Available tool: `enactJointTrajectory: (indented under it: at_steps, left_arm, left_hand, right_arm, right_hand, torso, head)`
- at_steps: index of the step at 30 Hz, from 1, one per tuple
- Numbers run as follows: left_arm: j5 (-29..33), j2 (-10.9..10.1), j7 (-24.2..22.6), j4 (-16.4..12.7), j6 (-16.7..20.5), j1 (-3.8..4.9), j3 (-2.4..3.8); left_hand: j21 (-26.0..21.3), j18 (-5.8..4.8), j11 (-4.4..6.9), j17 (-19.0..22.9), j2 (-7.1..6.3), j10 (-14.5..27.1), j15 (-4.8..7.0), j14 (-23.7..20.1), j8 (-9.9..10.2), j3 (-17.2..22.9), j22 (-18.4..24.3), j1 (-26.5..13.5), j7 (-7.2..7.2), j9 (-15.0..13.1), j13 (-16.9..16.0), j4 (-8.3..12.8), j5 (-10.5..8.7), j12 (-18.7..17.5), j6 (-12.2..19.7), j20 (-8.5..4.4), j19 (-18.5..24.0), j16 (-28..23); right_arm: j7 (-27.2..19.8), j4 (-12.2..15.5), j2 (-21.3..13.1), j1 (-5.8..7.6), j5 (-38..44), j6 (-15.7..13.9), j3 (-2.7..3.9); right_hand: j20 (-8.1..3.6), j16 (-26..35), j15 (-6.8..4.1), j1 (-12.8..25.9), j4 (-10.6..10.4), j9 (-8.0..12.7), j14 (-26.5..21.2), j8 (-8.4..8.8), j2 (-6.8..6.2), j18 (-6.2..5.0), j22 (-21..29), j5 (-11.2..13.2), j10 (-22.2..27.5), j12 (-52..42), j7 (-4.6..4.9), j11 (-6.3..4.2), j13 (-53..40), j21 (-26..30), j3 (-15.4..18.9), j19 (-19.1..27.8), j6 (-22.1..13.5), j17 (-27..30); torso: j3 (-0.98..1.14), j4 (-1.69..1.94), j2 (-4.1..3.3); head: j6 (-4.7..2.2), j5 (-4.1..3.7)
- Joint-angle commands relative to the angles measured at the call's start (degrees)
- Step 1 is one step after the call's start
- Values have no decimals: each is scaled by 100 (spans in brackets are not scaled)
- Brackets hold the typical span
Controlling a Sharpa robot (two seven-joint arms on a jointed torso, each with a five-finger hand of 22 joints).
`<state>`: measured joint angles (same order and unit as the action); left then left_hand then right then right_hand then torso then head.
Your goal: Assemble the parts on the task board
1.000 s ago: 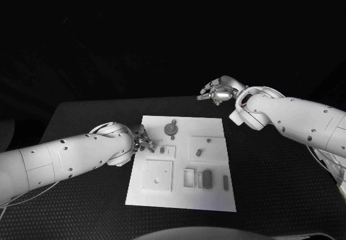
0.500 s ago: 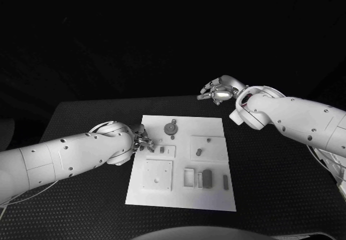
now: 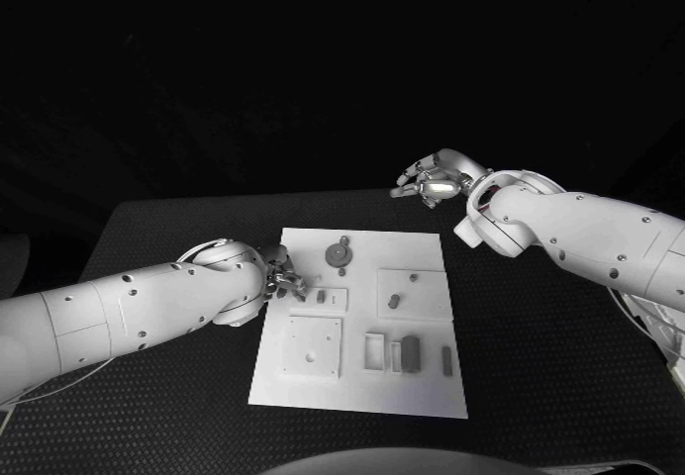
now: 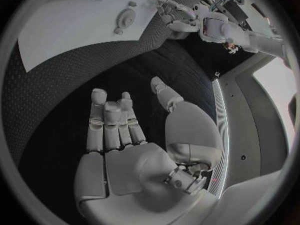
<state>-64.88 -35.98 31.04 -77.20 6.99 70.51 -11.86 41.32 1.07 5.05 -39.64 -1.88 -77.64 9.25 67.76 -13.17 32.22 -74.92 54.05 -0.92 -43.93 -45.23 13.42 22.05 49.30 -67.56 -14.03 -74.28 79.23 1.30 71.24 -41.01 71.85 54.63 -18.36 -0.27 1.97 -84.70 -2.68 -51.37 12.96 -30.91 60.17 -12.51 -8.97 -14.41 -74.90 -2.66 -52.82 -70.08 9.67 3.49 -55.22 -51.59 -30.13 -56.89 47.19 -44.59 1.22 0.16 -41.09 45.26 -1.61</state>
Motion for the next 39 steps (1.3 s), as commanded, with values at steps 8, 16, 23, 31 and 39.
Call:
enactJointTrajectory:
  at_steps: [8,16,23,31,39]
  left_arm:
    - [-204,111,-1,-34,-172,-36,-21]
    - [-384,148,15,-70,-327,-36,-21]
    - [-593,225,6,-69,-377,-36,-21]
    - [-614,267,-11,-76,-442,-38,-22]
    - [-495,254,-59,-62,-398,-38,-22]
  left_hand:
    - [69,118,188,-55,-113,-242,325,330,-617,245,-113,-12,171,-1243,-16,254,548,71,-291,-114,-217,53]
    - [91,118,197,-75,-126,-255,330,345,-619,248,-116,-3,181,-1259,-28,266,624,96,-314,-111,-231,65]
    - [97,119,200,-80,-126,-258,331,348,-620,249,-117,-1,183,-1264,-31,266,643,104,-321,-111,-233,68]
    - [100,118,201,-83,-128,-258,332,349,-619,247,-116,-4,184,-1267,-33,264,651,107,-322,-109,-234,68]
    - [83,125,187,-92,-155,-233,330,325,-599,203,-97,-169,172,-1306,-20,58,531,103,-306,-103,-208,23]
  right_arm:
    - [-26,23,-4,-1,5,57,3]
    - [-25,28,-9,-1,5,62,3]
    - [-26,27,-9,-1,5,69,3]
    - [-25,20,-6,-1,5,72,3]
    - [-26,19,-7,-1,3,77,3]
  right_hand:
    - [3,-38,8,44,-32,8,-53,22,16,-59,-72,-18,37,-30,28,5,8,38,0,6,0,11]
    - [4,-39,8,45,-33,8,-53,22,15,-59,-72,-18,37,-31,28,5,10,39,1,6,0,12]
    - [4,-39,8,46,-33,8,-54,22,15,-59,-72,-18,38,-31,28,5,11,39,1,6,0,13]
    - [4,-39,8,47,-34,9,-54,21,15,-59,-72,-18,38,-32,28,5,12,39,1,6,0,14]
    - [4,-39,8,48,-34,9,-55,21,14,-59,-72,-18,39,-32,28,5,14,40,1,7,0,15]
  torso:
    - [5,1,4]
    - [2,-1,3]
    - [-5,3,1]
    - [-9,1,1]
    - [-8,12,3]
  head:
    - [2,5]
    - [3,10]
    - [9,2]
    - [8,-12]
    - [10,-33]
